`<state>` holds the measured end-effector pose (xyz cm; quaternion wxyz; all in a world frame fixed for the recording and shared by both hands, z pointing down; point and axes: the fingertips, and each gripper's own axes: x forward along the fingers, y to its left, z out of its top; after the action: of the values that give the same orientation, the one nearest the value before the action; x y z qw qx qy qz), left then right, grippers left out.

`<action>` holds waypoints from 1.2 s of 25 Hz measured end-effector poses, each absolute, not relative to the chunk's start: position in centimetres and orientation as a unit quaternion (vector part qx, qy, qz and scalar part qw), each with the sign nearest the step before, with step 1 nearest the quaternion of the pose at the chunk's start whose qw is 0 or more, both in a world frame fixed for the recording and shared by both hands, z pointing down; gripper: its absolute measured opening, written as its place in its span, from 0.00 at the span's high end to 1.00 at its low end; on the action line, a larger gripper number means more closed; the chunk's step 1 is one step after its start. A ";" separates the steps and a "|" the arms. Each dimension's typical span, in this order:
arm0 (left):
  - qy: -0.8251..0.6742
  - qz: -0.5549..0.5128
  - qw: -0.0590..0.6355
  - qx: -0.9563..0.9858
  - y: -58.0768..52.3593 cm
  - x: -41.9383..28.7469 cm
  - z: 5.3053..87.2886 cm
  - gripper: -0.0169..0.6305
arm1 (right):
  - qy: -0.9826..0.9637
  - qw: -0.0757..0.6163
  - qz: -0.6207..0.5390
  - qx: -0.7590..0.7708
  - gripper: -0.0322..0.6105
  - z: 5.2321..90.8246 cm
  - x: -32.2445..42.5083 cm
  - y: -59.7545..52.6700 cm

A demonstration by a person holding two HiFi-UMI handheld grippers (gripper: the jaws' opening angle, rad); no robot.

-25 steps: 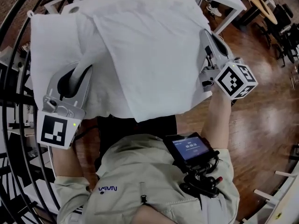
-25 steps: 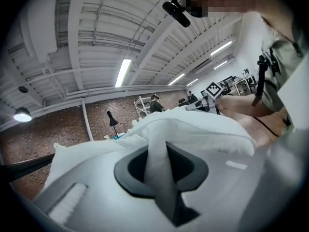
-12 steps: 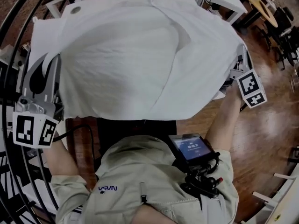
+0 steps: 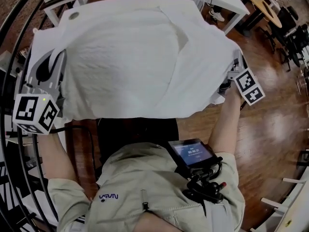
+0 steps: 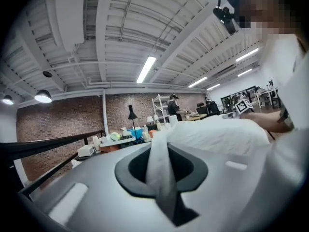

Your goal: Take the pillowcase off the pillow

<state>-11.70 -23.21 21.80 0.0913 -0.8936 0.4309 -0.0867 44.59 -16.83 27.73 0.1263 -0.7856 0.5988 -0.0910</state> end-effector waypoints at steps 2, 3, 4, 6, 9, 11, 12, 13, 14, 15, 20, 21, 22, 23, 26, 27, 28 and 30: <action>0.410 -0.135 0.108 -0.896 -23.9 -9.7 23.4 0.81 | 0.652 0.117 -0.097 -0.743 0.81 28.0 42.1 -17.8; 0.405 -0.151 0.123 -0.893 -24.2 -8.9 23.8 0.72 | 0.673 0.117 -0.087 -0.725 0.71 27.4 41.0 -17.7; 0.406 -0.160 0.141 -0.889 -24.4 -8.2 23.7 0.68 | 0.688 0.116 -0.068 -0.713 0.62 26.4 39.9 -17.0; 0.417 -0.169 0.171 -0.877 -24.6 -7.8 22.9 0.59 | 0.710 0.112 -0.017 -0.695 0.57 23.6 37.7 -14.6; 0.420 -0.164 0.188 -0.873 -23.4 -8.3 21.2 0.55 | 0.760 0.095 0.021 -0.643 0.57 21.6 32.4 -10.7; 0.402 -0.149 0.184 -0.885 -20.9 -8.4 19.8 0.55 | 0.799 0.051 0.018 -0.598 0.57 22.3 27.9 -8.7; 0.388 -0.141 0.180 -0.893 -19.2 -8.3 19.2 0.55 | 0.815 0.021 0.019 -0.579 0.57 22.9 25.7 -7.9; 0.374 -0.133 0.178 -0.900 -17.3 -8.1 18.7 0.55 | 0.828 -0.006 0.023 -0.561 0.56 23.4 23.7 -7.3; 0.362 -0.128 0.180 -0.906 -15.6 -7.6 18.3 0.55 | 0.838 -0.024 0.031 -0.545 0.54 23.7 22.1 -6.9; 0.352 -0.126 0.183 -0.909 -14.0 -6.9 18.1 0.54 | 0.846 -0.035 0.038 -0.531 0.53 23.9 20.9 -6.5; 0.279 -0.206 0.215 -0.913 -8.9 -4.6 23.3 0.37 | 0.877 -0.084 0.040 -0.471 0.46 26.7 17.8 -4.1; 0.273 -0.233 0.227 -0.905 -8.8 -4.6 24.8 0.33 | 0.883 -0.102 0.036 -0.456 0.45 27.6 17.3 -3.6; 0.272 -0.262 0.238 -0.895 -8.9 -4.6 26.2 0.30 | 0.889 -0.123 0.032 -0.440 0.44 28.6 16.8 -3.2; 0.275 -0.290 0.248 -0.883 -9.2 -4.5 27.6 0.27 | 0.892 -0.148 0.027 -0.425 0.42 29.8 16.6 -3.0; 0.288 -0.332 0.282 -0.853 -11.1 -3.7 30.8 0.27 | 0.875 -0.252 0.025 -0.412 0.40 34.2 16.9 -3.2; 0.289 -0.332 0.290 -0.850 -11.7 -3.4 31.4 0.32 | 0.862 -0.287 0.027 -0.416 0.40 35.7 17.1 -3.5; 0.288 -0.328 0.293 -0.850 -12.1 -3.3 31.8 0.37 | 0.850 -0.310 0.028 -0.424 0.40 36.8 17.3 -3.8; 0.280 -0.320 0.293 -0.856 -12.1 -3.4 31.9 0.47 | 0.839 -0.320 0.029 -0.439 0.50 37.6 17.5 -4.3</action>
<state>-3.44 -12.13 31.87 0.2931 -0.8561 0.2804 -0.3203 17.48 -4.34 37.63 -0.3195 -0.4391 0.8392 0.0286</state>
